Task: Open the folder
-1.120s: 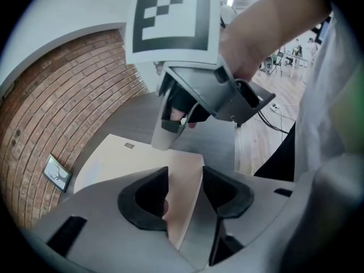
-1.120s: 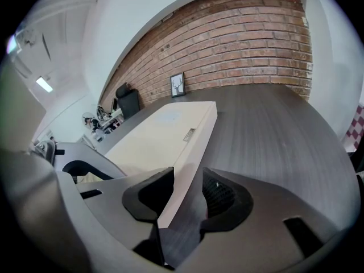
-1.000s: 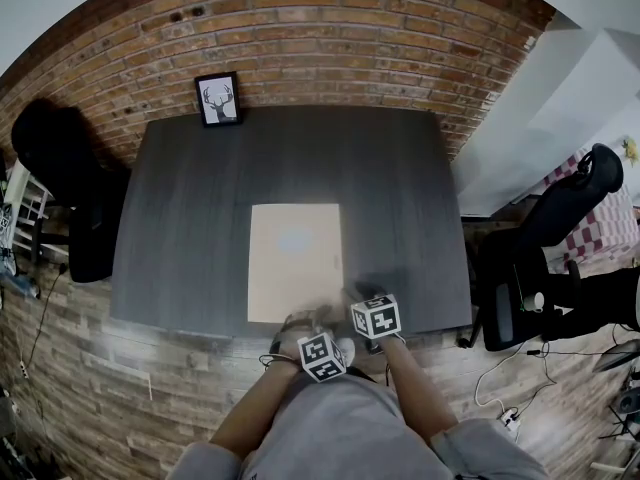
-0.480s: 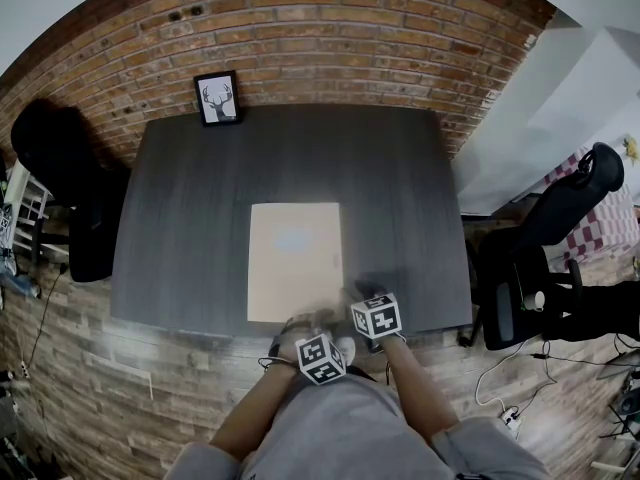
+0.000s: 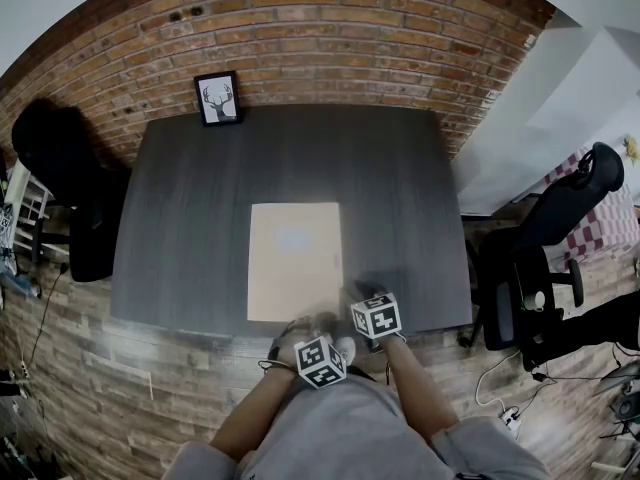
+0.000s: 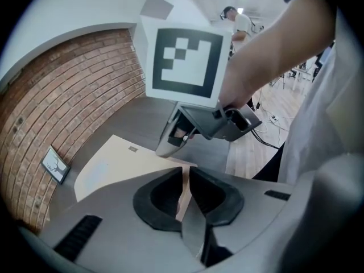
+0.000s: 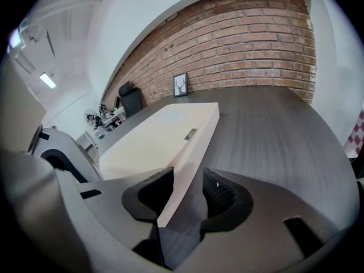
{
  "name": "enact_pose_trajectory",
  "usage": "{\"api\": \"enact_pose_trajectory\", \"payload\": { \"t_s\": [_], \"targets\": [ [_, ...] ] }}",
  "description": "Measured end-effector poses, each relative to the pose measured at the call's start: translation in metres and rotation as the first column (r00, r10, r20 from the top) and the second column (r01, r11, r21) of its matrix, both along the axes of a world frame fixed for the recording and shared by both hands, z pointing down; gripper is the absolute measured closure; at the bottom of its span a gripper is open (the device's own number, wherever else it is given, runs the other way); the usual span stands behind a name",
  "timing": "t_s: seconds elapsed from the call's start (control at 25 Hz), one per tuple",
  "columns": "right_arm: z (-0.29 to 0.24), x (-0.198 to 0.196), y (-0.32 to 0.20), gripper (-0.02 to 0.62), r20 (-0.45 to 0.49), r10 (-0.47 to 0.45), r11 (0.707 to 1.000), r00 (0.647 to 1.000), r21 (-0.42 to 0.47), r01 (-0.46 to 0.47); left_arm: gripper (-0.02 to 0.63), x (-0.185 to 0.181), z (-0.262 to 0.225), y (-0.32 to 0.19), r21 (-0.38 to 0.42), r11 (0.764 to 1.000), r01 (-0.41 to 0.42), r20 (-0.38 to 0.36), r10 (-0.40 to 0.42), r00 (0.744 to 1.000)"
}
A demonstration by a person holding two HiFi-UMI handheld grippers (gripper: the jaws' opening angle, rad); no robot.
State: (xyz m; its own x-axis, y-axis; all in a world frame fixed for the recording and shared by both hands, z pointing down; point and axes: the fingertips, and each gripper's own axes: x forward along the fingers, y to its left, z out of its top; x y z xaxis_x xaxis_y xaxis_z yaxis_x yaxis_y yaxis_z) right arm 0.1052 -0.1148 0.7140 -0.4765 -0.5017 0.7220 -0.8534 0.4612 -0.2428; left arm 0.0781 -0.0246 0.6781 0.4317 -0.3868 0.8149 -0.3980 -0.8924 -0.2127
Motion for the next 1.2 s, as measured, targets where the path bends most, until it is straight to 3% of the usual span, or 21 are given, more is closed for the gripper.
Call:
{"api": "enact_pose_trajectory", "payload": {
  "t_s": [0.4,0.84,1.2],
  "targets": [
    [0.001,-0.001,0.000,0.462,-0.011,-0.010,1.000,1.000,0.001,0.010,0.597,-0.004,-0.018,-0.002,0.035,0.999,0.031,-0.030,-0.030,0.999],
    [0.000,0.000,-0.001,0.462,-0.019,-0.014,1.000,1.000,-0.003,0.014,0.599,-0.020,-0.066,-0.011,0.118,0.984,0.137,-0.130,-0.121,0.984],
    [0.000,0.000,-0.001,0.462,-0.024,-0.015,1.000,1.000,-0.007,0.015,0.600,-0.061,-0.121,-0.020,0.170,0.933,0.317,-0.255,-0.269,0.929]
  ]
}}
